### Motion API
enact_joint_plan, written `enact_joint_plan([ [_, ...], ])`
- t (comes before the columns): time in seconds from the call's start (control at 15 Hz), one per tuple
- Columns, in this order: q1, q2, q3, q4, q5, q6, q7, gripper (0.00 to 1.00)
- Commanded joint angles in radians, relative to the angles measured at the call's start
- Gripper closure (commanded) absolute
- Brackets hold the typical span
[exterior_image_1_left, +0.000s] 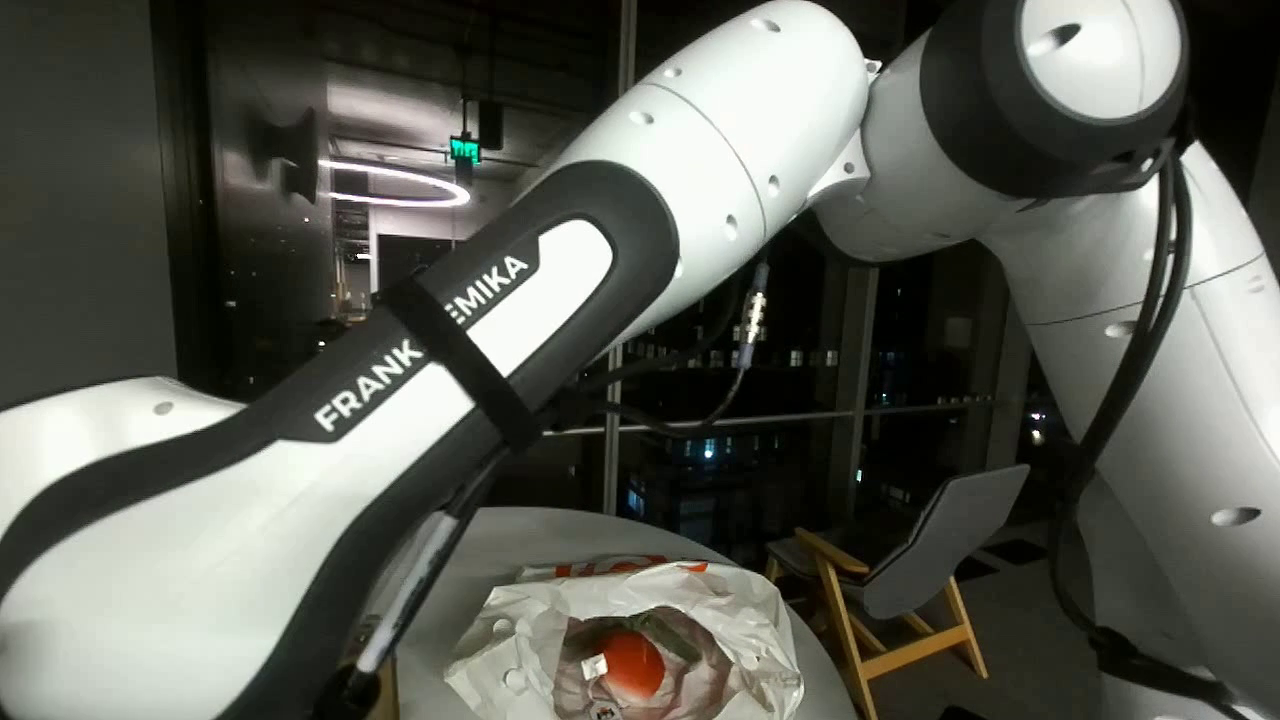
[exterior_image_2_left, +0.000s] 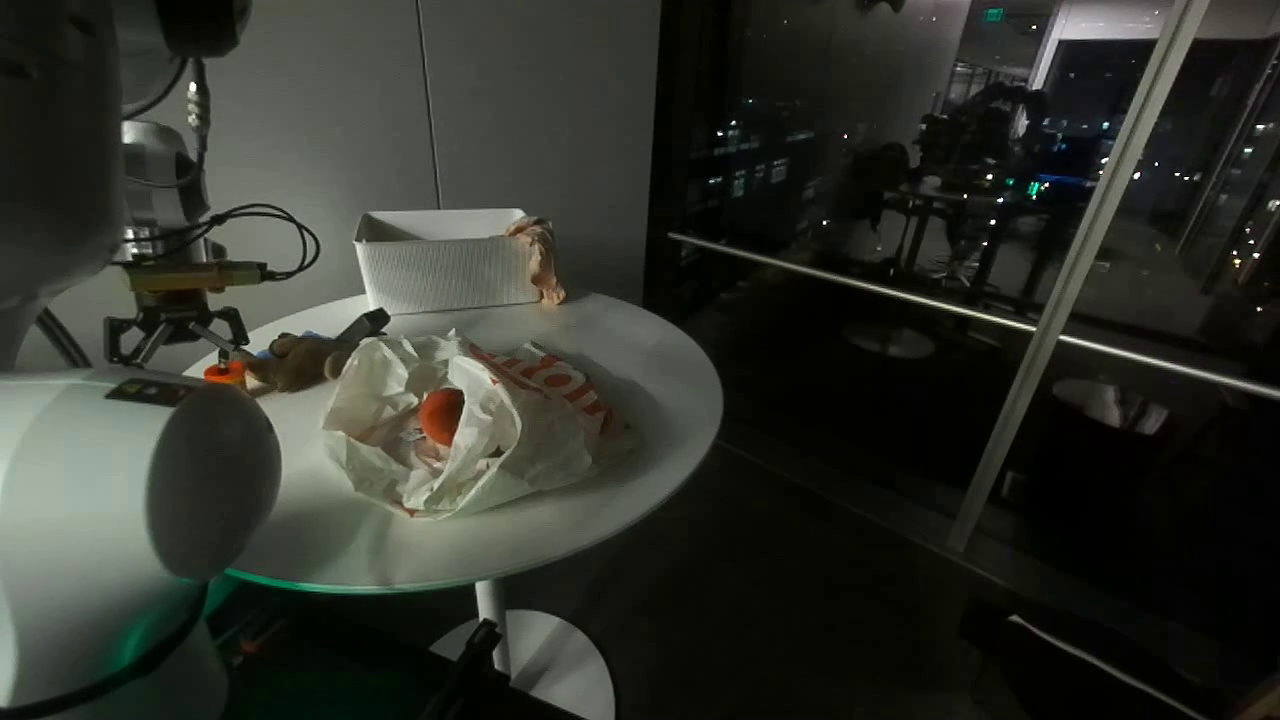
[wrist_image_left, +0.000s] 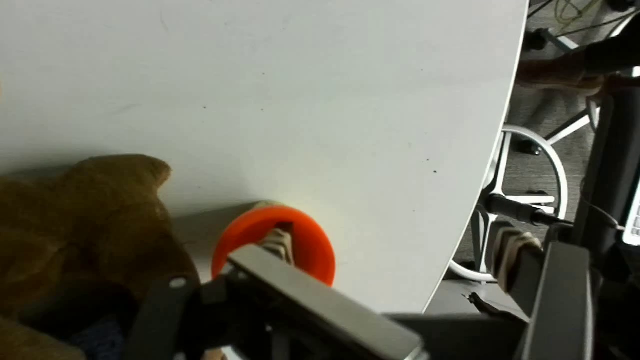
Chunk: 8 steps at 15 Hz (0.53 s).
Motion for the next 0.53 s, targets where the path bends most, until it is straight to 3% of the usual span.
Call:
enact_joint_plan([
  [0.0,0.034,-0.054,-0.022,-0.069,-0.107,0.084,0.038,0.00],
  [0.47,0.049,-0.160,-0.020,-0.141,-0.212,0.139,0.121,0.00],
])
